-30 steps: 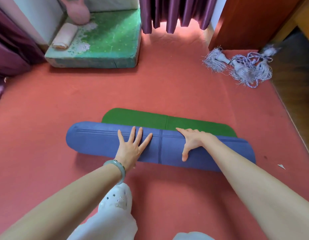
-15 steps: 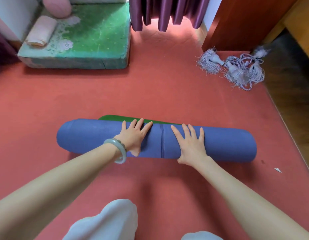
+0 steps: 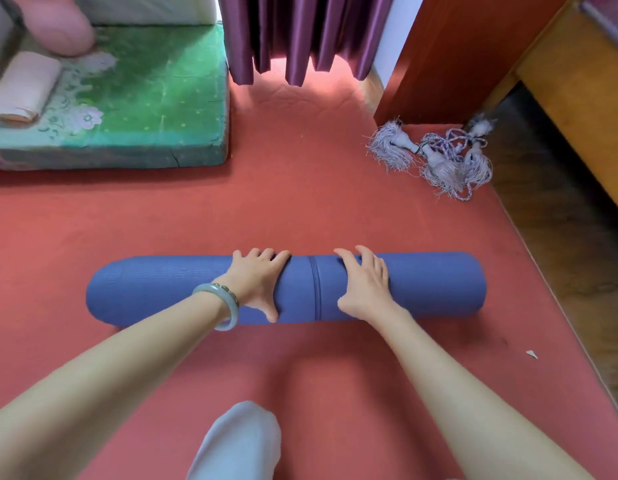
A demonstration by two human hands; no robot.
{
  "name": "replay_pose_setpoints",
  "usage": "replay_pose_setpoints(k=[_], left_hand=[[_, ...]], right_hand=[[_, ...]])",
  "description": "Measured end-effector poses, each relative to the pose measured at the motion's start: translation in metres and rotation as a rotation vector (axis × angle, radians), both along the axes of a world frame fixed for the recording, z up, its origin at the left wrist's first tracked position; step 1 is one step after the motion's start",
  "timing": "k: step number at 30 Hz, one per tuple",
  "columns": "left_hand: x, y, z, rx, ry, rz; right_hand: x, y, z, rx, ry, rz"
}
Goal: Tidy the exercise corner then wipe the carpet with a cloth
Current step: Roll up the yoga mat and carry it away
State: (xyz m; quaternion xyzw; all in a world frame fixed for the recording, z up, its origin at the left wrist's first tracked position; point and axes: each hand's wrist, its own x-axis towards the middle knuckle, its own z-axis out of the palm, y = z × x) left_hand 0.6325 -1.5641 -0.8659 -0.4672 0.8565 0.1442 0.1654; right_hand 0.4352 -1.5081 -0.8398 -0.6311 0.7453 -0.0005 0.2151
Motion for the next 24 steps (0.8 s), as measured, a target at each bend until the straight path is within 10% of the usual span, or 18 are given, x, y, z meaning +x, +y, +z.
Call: replay_pose_setpoints(k=[3,7,18,24], left_hand=[[-0.002,-0.031,0.009,0.183,0.016,0.041],[-0.004,-0.048,0.018,0.335,0.021,0.087],[-0.006,-0.047,0.028,0.365,0.033,0.07],[0.02,-0.034,0.051,0.418,0.13,0.194]], right_hand=[[0.017,0.029,-0.013,-0.423,-0.328,-0.536],[0.051,0.058,-0.039,0.057,-1.206,-1.337],[0.072,0.031,-0.051,0.144,-1.945,-1.377],[0.06,0.032,-0.04,0.305,-1.941,-1.163]])
